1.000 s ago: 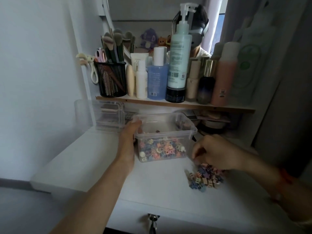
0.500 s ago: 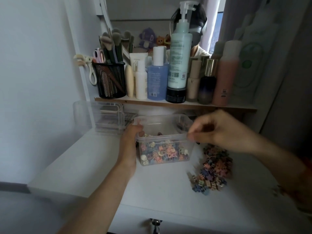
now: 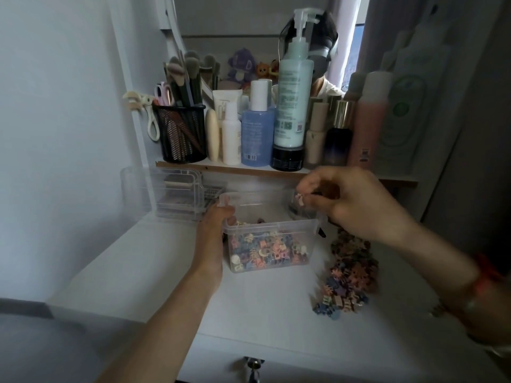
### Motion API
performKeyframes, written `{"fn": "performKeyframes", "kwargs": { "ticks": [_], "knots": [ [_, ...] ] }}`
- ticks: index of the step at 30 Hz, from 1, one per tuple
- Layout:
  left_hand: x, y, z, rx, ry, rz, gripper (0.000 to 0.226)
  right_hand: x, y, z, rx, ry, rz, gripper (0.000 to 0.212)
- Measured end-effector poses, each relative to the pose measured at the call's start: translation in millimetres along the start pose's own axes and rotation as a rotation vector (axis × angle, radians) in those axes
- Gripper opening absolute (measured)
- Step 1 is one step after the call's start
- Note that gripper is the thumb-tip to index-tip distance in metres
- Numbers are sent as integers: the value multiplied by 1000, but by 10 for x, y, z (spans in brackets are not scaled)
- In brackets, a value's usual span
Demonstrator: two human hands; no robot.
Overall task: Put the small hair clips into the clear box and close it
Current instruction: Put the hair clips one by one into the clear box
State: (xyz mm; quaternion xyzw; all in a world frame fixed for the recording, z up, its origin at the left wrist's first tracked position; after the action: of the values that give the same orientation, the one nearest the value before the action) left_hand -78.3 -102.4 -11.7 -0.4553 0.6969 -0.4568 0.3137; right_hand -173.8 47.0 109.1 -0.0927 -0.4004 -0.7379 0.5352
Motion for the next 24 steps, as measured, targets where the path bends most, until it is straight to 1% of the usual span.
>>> {"fn": "performKeyframes", "kwargs": {
  "ticks": [2,3,4,5,6,8,9,11,13,17,19,20,22,23,24],
  "knots": [
    [-4,-2,-10,3,2,-1,7,23,-47,-4,-83,-19,-2,14],
    [-9,-8,-12,7,1,-2,5,9,-78,-11,-87,0,-10,13],
    [-9,-8,-8,11,-3,0,7,-26,-84,-15,-76,34,-14,11],
    [-5,-7,-4,12,-8,3,10,-77,-83,-40,-78,102,-7,12],
    [-2,-4,-4,10,-12,5,13,-157,-75,-104,-97,210,3,12],
    [-6,-10,-2,10,-18,-1,15,-365,-119,-311,-199,464,35,11],
    [-5,-12,2,15,-25,-4,15,-457,-167,-396,-265,555,52,15],
    [-11,-13,7,17,-31,-8,15,-585,-266,-499,-331,656,43,18],
    [-14,-12,5,20,-28,-7,13,-632,-316,-551,-323,684,25,18],
    [-16,-1,7,33,-20,-3,10,-603,-298,-562,-296,649,49,15],
    [-20,-7,0,41,-11,-11,11,-494,-195,-449,-190,587,33,12],
    [-17,-12,1,45,-11,-17,11,-396,-125,-356,-114,515,13,10],
    [-12,-8,4,39,-16,-10,8,-158,-46,-133,-9,272,-10,8],
    [-14,-9,2,37,-15,-6,8,-69,-36,-56,-15,159,-6,8],
    [-19,-13,0,35,-13,-6,9,-19,-31,-28,-50,90,4,9]
  ]
}}
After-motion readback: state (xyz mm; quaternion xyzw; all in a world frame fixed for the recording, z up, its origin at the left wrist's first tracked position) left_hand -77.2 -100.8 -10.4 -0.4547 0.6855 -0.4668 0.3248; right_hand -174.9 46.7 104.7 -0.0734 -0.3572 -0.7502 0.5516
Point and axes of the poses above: each hand's wrist, its own x-axis towards the middle knuckle, its own z-axis out of the back of the hand, y = z × x, the point moved 8 cm from there along x, towards the middle knuckle, and after that the axes turned 10 degrees about -y, right-handed, at the moved point
